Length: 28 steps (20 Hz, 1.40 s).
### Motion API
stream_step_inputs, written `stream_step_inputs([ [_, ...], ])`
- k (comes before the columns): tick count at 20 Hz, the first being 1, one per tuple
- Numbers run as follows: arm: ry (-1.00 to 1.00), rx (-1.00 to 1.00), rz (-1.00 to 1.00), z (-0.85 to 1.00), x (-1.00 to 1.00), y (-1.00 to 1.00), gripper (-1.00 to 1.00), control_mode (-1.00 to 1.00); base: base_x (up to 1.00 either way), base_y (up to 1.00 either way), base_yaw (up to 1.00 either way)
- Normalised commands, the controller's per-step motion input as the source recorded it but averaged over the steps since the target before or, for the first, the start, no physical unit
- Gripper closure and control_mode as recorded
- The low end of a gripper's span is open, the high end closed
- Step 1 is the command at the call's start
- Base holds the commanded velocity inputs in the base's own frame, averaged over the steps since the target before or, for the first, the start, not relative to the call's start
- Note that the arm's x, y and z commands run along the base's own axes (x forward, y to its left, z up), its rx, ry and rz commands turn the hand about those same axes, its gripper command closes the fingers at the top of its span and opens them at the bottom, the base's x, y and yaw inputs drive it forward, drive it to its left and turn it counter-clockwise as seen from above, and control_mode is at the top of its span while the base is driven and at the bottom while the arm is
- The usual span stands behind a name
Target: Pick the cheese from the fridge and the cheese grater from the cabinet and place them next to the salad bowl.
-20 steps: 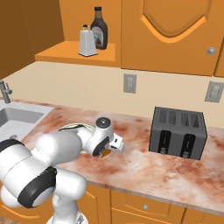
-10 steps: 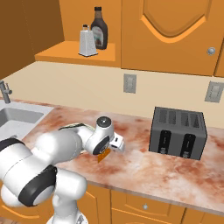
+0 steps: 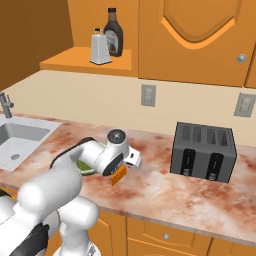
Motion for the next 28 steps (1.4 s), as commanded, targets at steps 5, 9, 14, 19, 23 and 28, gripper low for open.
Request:
stream_step_inputs([
  [5,-0.01,0.00,0.03,0.72,-0.19,0.06,-1.00,-1.00,0.00,0.00,0.00],
  [9,-0.01,-0.03,0.01,0.77,-0.26,0.23,-1.00,-1.00,0.00,0.00,0.00],
  [14,-0.08,-0.01,0.02,0.70,-0.43,0.13,-1.00,-1.00,0.00,0.00,0.00],
  [19,-0.12,0.00,0.04,0.87,-0.30,0.15,-1.00,-1.00,0.00,0.00,0.00],
  [23,-0.14,0.00,0.11,0.85,-0.08,0.24,-1.00,-1.00,0.00,0.00,0.00],
  [28,-0.19,0.00,0.15,0.80,0.00,0.27,-1.00,-1.00,0.00,0.00,0.00],
])
